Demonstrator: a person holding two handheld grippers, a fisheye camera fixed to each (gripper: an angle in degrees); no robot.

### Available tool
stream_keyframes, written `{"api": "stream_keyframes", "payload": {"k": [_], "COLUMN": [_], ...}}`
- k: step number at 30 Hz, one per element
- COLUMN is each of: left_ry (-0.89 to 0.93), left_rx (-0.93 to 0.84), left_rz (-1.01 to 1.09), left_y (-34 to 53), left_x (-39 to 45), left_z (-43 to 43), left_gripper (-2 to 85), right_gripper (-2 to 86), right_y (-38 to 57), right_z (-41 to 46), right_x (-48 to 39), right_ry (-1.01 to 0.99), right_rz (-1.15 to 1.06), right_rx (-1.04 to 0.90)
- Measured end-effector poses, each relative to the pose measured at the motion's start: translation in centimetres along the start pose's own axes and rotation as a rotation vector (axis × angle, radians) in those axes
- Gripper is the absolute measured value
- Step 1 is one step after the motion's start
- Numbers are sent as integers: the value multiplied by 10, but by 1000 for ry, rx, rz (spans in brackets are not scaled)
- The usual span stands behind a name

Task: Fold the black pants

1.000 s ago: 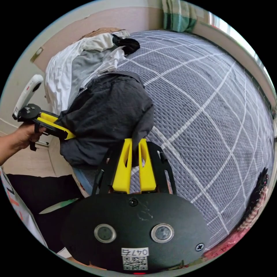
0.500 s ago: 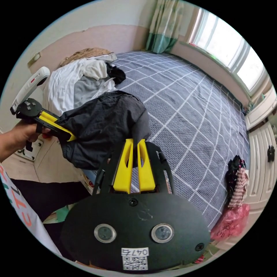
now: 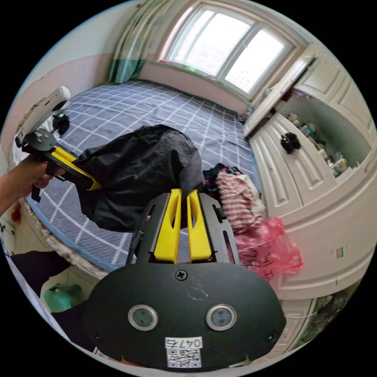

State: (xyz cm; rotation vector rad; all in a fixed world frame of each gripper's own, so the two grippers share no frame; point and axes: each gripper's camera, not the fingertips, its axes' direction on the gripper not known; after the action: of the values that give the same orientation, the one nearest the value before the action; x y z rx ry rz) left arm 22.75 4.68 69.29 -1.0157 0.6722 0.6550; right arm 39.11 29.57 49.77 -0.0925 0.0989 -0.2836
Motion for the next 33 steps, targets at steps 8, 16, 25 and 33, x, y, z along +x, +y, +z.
{"api": "stream_keyframes", "payload": {"k": [8, 16, 25, 33], "left_ry": [-102, -395, -393, -396], "left_rx": [-57, -239, -299, -100], "left_rz": [243, 448, 283, 532], "left_y": [-271, -486, -531, -501], "left_x": [135, 225, 209, 298], "left_z": [50, 109, 124, 35], "left_gripper": [48, 52, 183, 148], "right_gripper": [5, 5, 73, -1], "right_y": [50, 81, 112, 62], "right_z": [38, 136, 202, 124], "right_x": [218, 330, 386, 426], "right_ry": [112, 49, -95, -46], "right_rz": [255, 558, 596, 502], "right_rx": [69, 75, -77, 179]}}
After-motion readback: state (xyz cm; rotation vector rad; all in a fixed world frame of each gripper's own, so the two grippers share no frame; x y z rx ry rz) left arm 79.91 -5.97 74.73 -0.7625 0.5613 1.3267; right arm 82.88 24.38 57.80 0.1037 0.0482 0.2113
